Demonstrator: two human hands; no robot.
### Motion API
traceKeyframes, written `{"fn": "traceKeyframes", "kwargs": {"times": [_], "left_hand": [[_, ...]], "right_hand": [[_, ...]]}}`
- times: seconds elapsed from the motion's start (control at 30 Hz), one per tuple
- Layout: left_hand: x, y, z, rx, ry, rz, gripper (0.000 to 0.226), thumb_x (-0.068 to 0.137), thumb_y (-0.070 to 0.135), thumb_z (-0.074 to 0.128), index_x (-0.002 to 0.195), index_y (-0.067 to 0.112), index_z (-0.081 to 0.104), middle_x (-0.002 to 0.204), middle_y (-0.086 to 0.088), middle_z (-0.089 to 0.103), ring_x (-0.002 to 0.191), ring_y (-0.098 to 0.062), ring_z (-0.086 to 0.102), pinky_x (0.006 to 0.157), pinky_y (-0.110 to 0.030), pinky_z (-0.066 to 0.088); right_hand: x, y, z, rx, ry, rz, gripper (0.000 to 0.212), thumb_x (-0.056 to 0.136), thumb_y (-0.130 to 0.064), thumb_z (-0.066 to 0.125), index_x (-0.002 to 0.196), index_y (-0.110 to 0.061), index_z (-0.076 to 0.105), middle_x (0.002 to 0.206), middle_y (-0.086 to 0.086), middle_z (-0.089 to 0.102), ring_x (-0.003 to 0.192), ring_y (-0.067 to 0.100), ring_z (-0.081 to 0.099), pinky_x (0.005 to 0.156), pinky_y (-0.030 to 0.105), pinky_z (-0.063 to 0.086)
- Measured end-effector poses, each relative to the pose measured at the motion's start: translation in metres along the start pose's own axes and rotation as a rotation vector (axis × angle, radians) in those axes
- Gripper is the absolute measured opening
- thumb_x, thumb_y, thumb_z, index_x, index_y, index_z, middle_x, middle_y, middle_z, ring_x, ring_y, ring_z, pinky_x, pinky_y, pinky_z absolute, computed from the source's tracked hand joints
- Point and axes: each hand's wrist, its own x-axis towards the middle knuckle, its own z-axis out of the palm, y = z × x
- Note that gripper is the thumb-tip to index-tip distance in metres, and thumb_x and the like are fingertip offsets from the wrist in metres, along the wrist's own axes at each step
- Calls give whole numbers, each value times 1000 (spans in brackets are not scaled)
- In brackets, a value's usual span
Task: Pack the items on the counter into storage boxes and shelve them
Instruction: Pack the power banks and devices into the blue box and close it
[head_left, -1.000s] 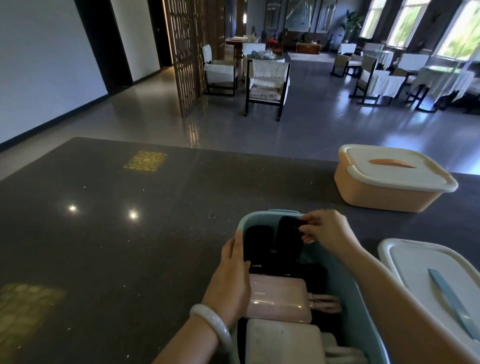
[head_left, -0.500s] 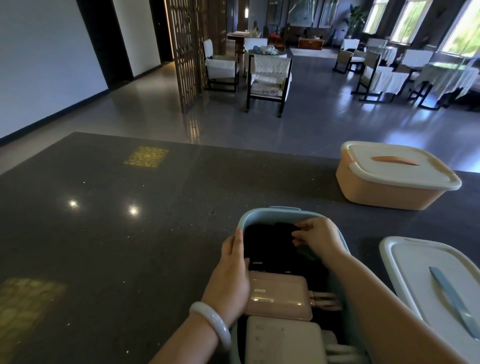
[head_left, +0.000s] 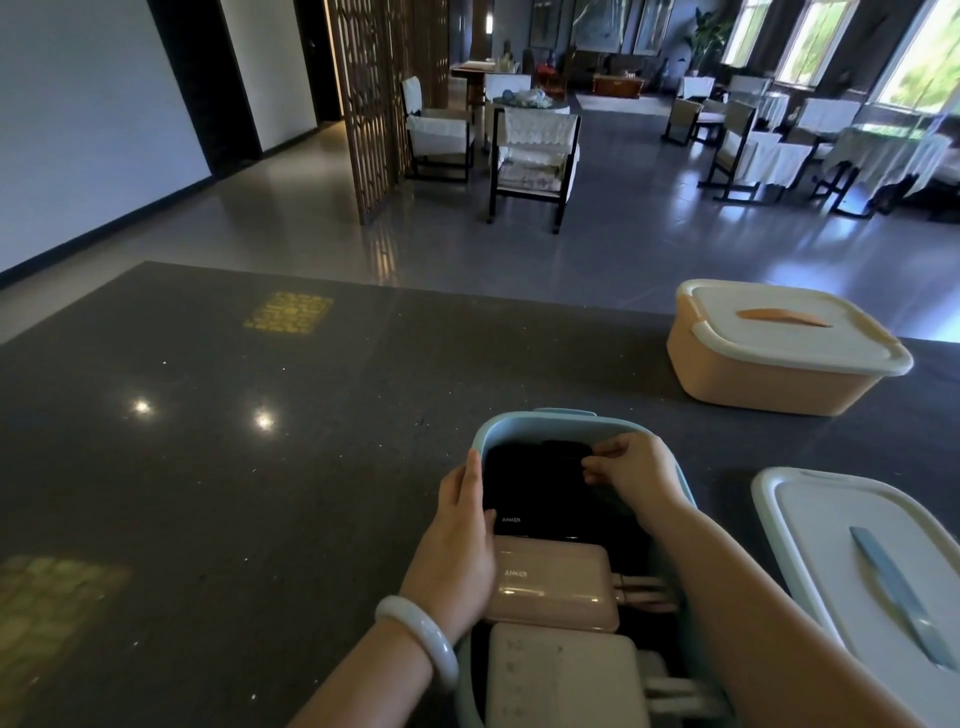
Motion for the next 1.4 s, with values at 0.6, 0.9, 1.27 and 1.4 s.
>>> {"fn": "traceKeyframes", "kwargs": {"times": [0.6, 0.9, 1.27, 1.4], "left_hand": [[-5, 4, -15, 35, 32, 19, 54, 97, 47, 40, 147, 32, 23, 139, 7, 35, 98, 1, 53, 81, -16, 45], [-96, -26, -83, 389, 248, -344, 40, 99, 42, 44, 134, 23, 50, 130, 5, 52, 117, -10, 51, 100, -25, 40], [-325, -47, -141, 508, 586, -996, 36, 99, 39, 46, 131, 21, 50, 128, 3, 51, 118, -15, 51, 101, -30, 39], [-405, -46, -149, 499, 720, -1125, 36, 98, 41, 47, 129, 24, 51, 127, 5, 52, 116, -13, 52, 100, -28, 39]], "right_hand": [[-34, -31, 6, -337, -41, -408, 18, 77, -8, 76, 88, -19, 66, 81, -7, 66, 75, 9, 64, 70, 25, 54], [-95, -95, 118, -602, -563, -953, 24, 79, -19, 75, 100, -26, 65, 87, -16, 54, 76, -3, 53, 75, 14, 44], [-293, -102, 271, -861, -1273, -1360, 39, 83, -30, 72, 119, -24, 59, 120, -5, 57, 108, 14, 56, 93, 31, 47], [-382, -90, 305, -866, -1435, -1480, 40, 83, -28, 72, 120, -21, 61, 123, -3, 60, 112, 11, 56, 91, 20, 42]]}}
